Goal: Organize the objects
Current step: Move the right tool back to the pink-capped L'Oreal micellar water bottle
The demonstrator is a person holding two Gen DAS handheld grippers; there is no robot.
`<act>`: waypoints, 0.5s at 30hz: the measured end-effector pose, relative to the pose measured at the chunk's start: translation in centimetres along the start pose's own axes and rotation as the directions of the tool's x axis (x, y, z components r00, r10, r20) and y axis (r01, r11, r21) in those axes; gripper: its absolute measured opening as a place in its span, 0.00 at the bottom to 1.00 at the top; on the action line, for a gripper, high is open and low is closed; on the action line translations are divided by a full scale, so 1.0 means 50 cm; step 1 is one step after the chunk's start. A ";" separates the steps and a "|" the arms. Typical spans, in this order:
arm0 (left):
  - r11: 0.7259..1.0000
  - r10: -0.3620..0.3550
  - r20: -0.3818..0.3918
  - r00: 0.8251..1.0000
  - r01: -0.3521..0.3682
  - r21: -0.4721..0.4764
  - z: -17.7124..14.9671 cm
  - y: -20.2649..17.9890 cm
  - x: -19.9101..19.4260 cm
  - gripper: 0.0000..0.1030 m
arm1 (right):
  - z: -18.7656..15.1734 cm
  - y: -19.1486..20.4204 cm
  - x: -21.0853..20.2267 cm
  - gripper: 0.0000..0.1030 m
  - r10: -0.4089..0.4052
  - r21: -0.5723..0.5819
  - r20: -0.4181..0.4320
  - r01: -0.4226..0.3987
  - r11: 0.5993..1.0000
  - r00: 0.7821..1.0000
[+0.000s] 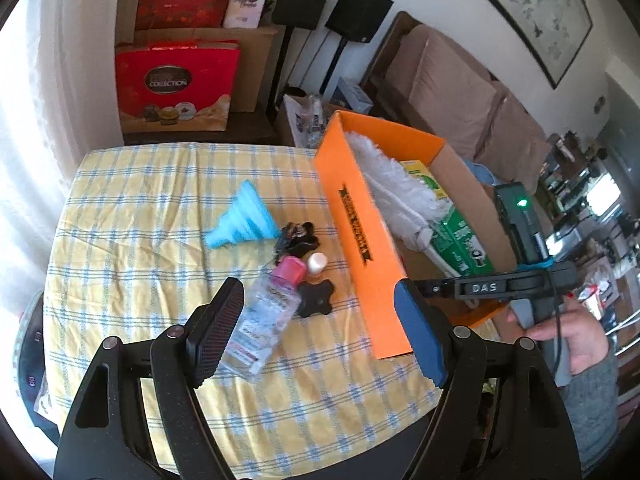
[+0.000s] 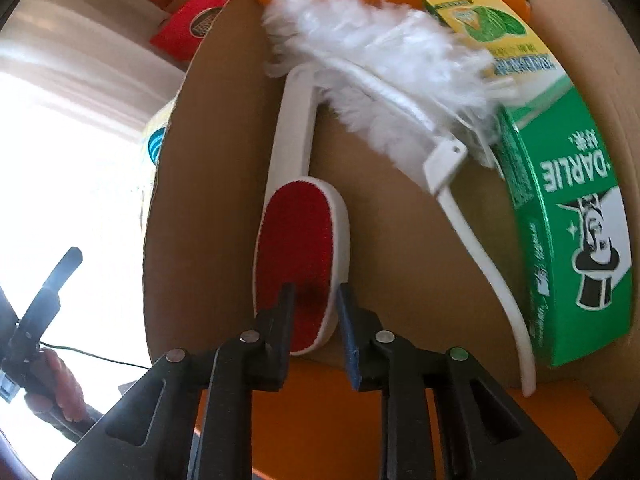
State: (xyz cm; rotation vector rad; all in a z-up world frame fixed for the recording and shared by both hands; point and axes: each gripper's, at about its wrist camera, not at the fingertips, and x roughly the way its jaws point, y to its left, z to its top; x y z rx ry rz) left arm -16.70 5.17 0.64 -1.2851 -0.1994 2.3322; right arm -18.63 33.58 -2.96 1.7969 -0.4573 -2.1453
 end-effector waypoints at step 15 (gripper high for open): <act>0.991 0.130 -0.036 0.991 -0.129 0.046 -0.067 0.093 0.049 0.74 | -0.076 0.149 -0.119 0.57 -0.032 -0.125 0.333 0.078 0.989 0.942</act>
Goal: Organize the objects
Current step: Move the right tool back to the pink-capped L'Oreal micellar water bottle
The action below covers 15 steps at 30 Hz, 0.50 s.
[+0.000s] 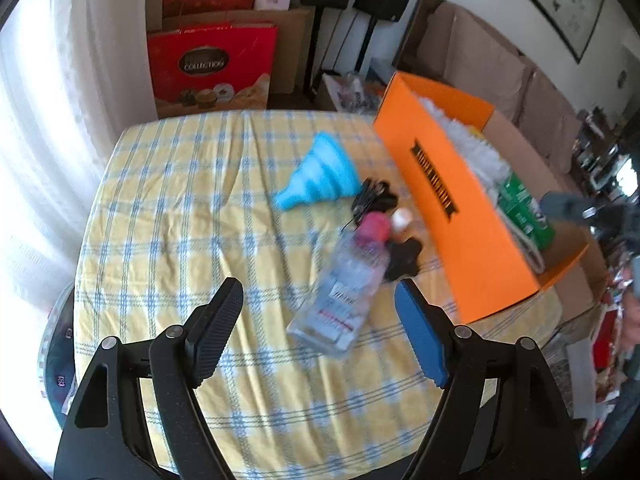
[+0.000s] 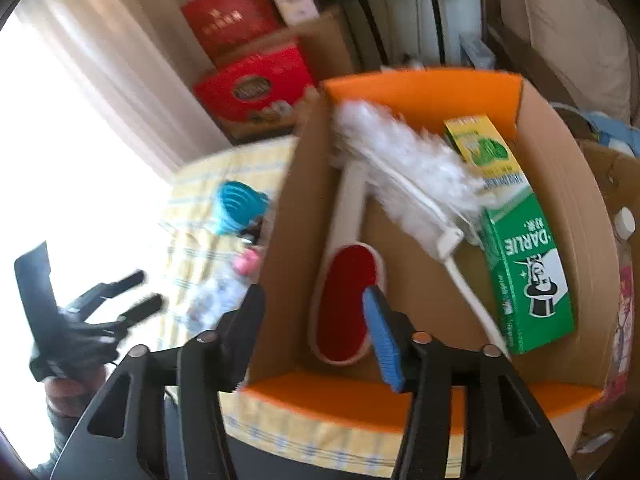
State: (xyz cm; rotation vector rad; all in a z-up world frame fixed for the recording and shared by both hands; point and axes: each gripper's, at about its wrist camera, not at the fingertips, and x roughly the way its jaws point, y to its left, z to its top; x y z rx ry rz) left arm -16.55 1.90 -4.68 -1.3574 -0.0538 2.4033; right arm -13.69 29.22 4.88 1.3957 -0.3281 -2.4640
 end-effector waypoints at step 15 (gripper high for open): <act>0.994 0.033 -0.030 0.999 -0.029 0.108 -0.031 -0.034 0.080 0.74 | -0.001 0.129 0.068 0.59 0.048 -0.049 0.046 -0.045 0.998 0.998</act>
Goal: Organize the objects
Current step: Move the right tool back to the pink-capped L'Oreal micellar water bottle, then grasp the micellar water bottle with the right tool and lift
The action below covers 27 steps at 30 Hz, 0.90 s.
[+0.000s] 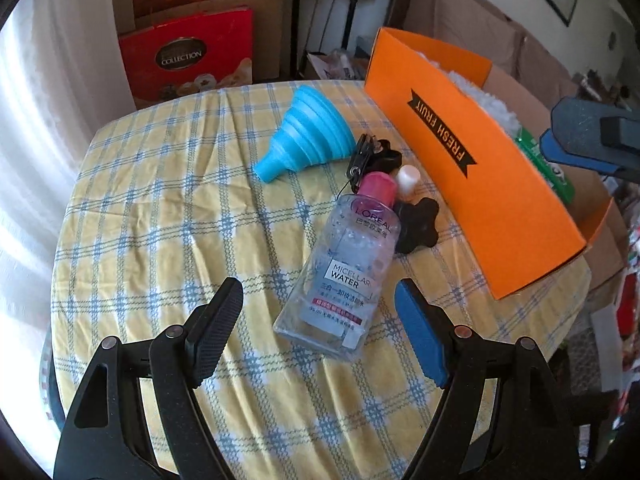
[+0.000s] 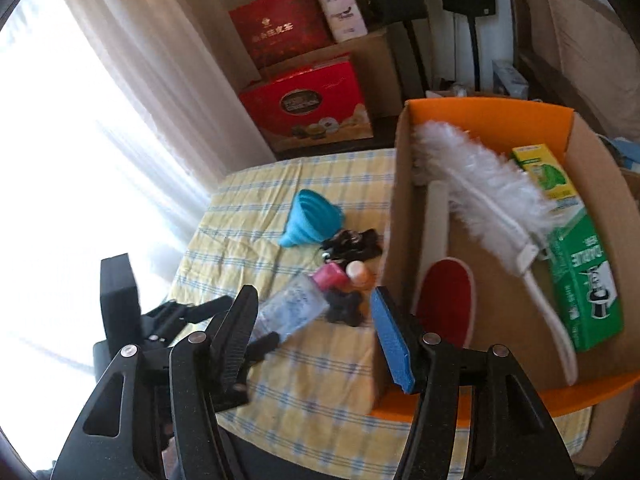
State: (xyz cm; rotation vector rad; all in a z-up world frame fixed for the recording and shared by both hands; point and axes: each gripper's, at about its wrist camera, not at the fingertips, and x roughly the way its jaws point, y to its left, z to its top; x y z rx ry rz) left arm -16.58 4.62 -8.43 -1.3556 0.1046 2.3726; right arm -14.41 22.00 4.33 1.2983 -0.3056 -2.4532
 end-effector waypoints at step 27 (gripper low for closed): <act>0.980 -0.090 -0.025 0.996 0.084 -0.182 -0.057 0.062 -0.008 0.46 | -0.045 0.068 0.070 0.59 -0.020 -0.065 -0.055 0.016 0.998 0.998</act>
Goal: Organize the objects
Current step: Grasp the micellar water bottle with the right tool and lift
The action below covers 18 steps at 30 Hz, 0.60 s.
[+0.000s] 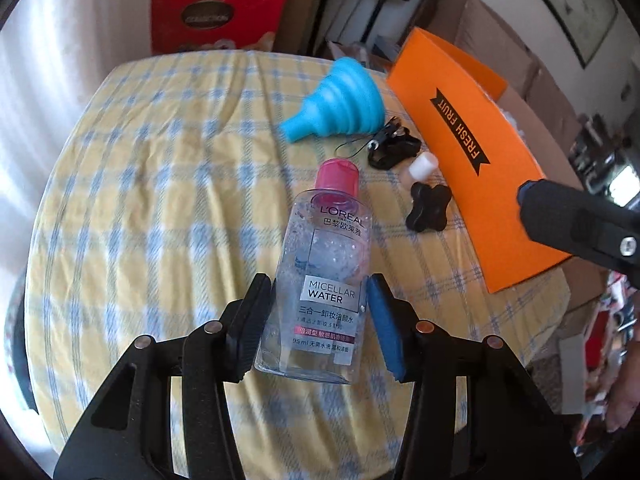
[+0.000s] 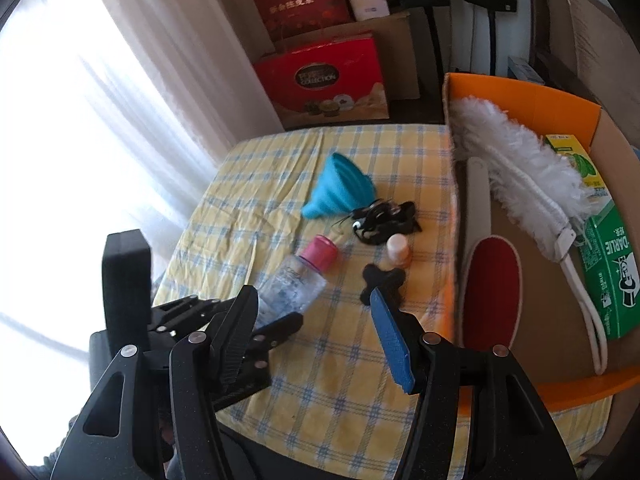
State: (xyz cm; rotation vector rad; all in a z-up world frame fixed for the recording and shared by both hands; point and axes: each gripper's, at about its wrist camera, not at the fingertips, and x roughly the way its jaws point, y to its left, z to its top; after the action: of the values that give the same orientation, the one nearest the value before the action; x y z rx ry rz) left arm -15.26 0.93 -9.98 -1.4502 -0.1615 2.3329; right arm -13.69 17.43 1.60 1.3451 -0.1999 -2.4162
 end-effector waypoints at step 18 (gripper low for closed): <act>0.993 -0.044 0.063 0.997 0.051 -0.106 -0.069 0.037 -0.037 0.44 | -0.046 0.046 0.137 0.59 0.005 0.029 -0.116 -0.002 1.000 0.993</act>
State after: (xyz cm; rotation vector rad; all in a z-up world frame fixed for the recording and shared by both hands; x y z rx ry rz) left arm -11.97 -1.86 -10.56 -1.4093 -0.3394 2.3629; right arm -14.47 12.82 -4.37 1.4915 -0.2063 -2.3316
